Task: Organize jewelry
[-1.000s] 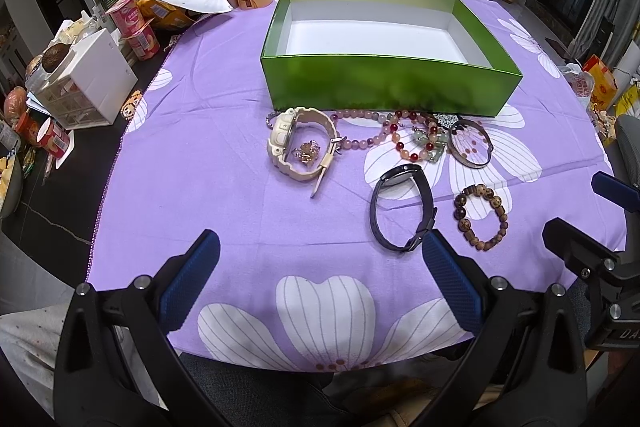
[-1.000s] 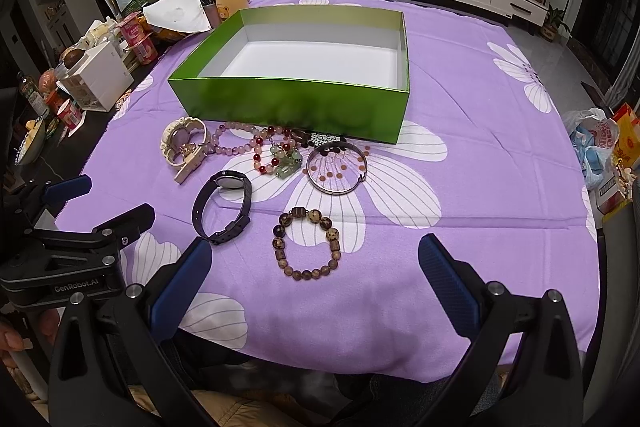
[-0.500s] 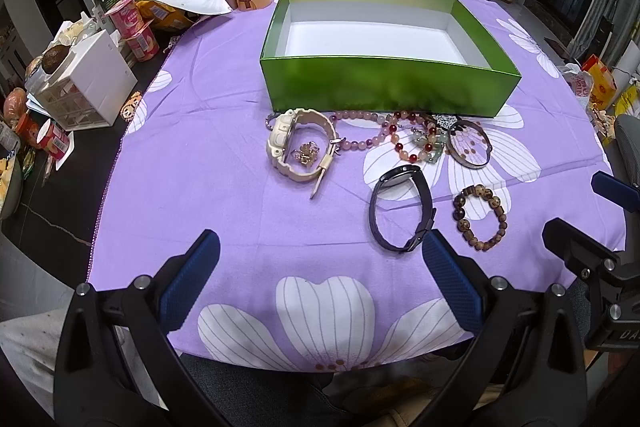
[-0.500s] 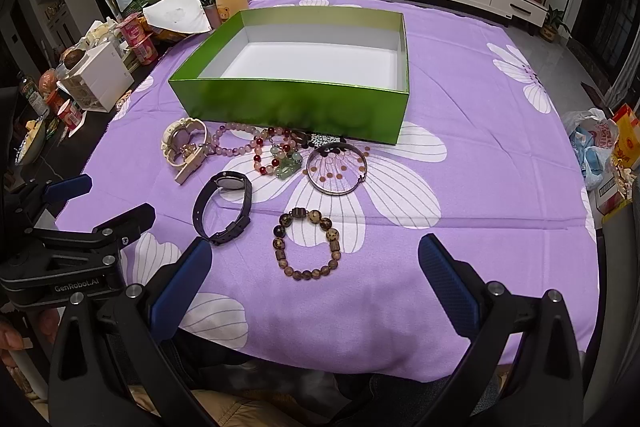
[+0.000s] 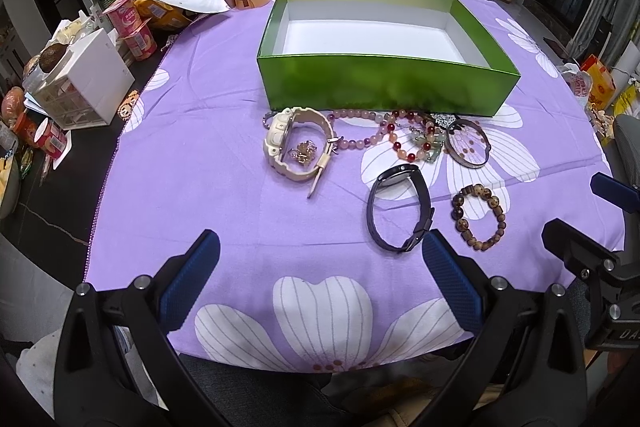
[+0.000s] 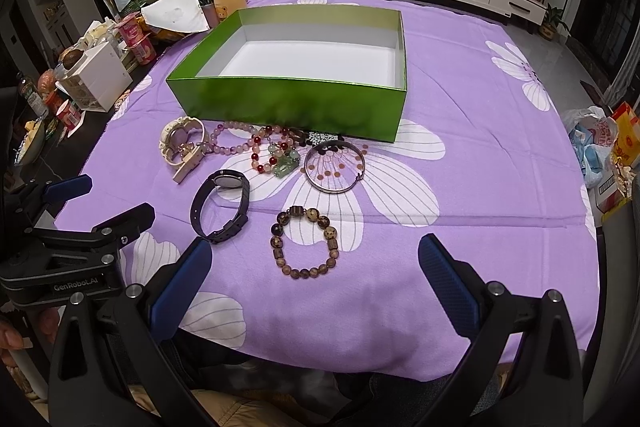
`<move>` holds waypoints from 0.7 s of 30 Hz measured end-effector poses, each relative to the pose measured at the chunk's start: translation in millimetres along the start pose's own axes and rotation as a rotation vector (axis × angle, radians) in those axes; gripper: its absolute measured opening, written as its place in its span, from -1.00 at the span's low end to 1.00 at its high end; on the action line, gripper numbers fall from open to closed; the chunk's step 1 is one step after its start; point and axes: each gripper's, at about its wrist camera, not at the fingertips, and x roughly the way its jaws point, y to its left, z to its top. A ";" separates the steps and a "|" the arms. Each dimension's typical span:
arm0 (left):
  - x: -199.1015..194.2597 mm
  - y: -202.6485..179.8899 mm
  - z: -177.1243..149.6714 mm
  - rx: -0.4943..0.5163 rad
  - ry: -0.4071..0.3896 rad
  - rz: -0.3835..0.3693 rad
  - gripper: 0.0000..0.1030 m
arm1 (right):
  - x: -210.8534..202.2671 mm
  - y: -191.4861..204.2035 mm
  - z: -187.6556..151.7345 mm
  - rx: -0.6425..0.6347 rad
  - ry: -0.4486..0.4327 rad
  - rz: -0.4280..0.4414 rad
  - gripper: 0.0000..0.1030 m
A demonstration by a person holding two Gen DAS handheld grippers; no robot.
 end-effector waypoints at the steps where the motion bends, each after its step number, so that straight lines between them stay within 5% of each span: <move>1: 0.6 -0.9 0.0 0.000 0.000 -0.002 0.96 | 0.3 0.2 -0.5 0.000 0.000 0.000 0.97; 21: 12.9 11.1 2.8 -0.040 -0.010 -0.037 0.96 | 15.1 -1.2 0.2 0.005 0.021 -0.001 0.97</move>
